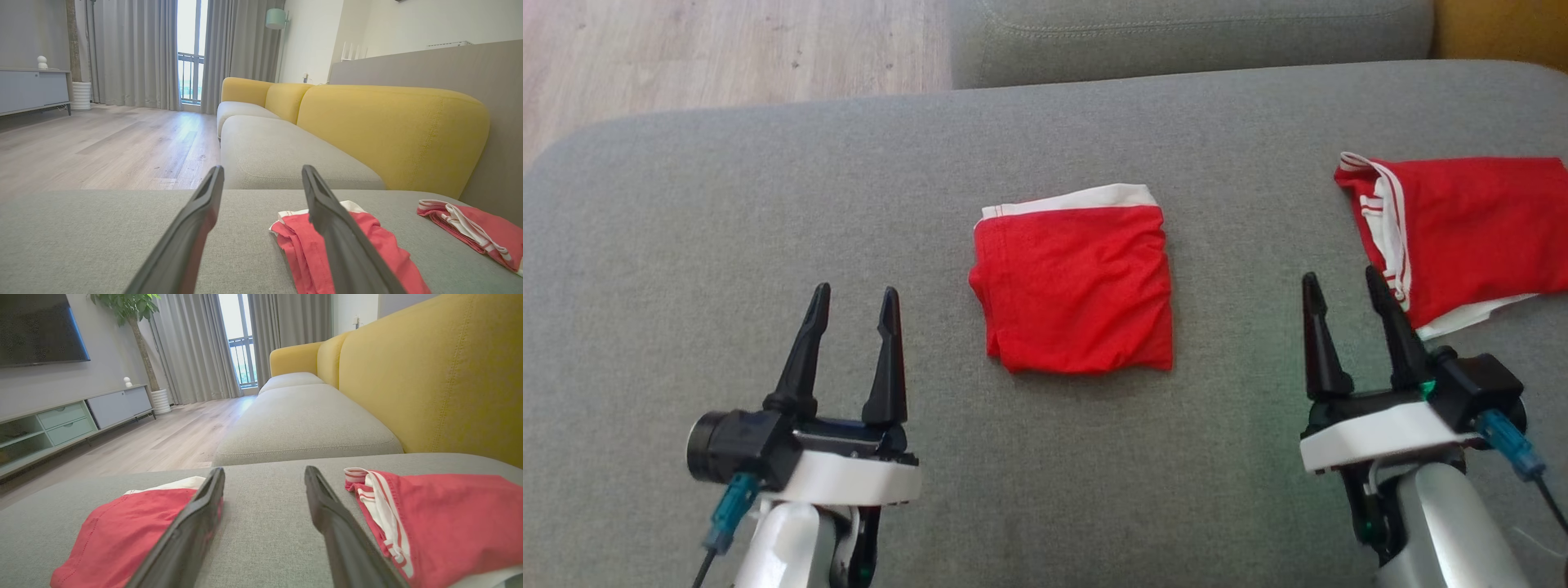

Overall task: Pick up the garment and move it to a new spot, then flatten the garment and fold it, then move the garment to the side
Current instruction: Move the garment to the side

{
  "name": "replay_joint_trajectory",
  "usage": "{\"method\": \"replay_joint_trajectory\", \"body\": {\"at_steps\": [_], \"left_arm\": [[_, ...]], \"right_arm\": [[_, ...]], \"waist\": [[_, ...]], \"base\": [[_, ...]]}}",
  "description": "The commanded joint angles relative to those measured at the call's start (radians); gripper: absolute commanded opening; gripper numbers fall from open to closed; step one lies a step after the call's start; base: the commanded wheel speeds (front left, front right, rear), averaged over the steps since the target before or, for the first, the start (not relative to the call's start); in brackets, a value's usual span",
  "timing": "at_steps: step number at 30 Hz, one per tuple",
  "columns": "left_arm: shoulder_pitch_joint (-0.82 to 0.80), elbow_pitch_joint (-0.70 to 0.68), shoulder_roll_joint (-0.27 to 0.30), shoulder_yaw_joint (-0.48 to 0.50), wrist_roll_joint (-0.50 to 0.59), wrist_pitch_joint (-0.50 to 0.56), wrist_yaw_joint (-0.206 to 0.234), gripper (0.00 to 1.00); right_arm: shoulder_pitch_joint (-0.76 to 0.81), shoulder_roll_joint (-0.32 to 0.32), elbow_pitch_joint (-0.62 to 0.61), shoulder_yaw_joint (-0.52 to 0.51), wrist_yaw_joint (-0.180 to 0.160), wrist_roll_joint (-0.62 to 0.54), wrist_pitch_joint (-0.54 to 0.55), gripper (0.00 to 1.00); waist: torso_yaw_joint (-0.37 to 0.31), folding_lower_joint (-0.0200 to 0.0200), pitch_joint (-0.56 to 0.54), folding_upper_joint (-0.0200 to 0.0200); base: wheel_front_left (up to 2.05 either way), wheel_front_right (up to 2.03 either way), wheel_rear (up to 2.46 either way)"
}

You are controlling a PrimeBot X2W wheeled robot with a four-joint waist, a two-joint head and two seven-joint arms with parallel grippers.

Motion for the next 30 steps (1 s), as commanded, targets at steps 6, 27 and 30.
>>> {"method": "replay_joint_trajectory", "body": {"at_steps": [6, 27, 30], "left_arm": [[-0.034, -0.047, 0.007, 0.037, -0.007, -0.005, 0.002, 1.0], [-0.105, -0.025, 0.007, -0.052, -0.039, -0.005, -0.002, 1.0], [-0.111, -0.021, 0.007, -0.063, -0.048, -0.005, -0.003, 1.0]], "right_arm": [[-0.023, 0.004, -0.049, 0.027, 0.0, 0.005, 0.011, 1.0], [-0.223, 0.004, 0.207, 0.085, 0.0, 0.055, 0.248, 1.0], [-0.261, 0.004, 0.288, 0.078, 0.0, 0.1, 0.283, 1.0]], "waist": [[0.013, 0.0001, 0.004, 0.0], [0.177, 0.0001, 0.118, 0.0], [0.203, 0.0001, 0.126, 0.0]], "base": [[0.0, 0.0, 0.0], [0.0, 0.0, 0.0], [0.0, 0.0, 0.0]]}}
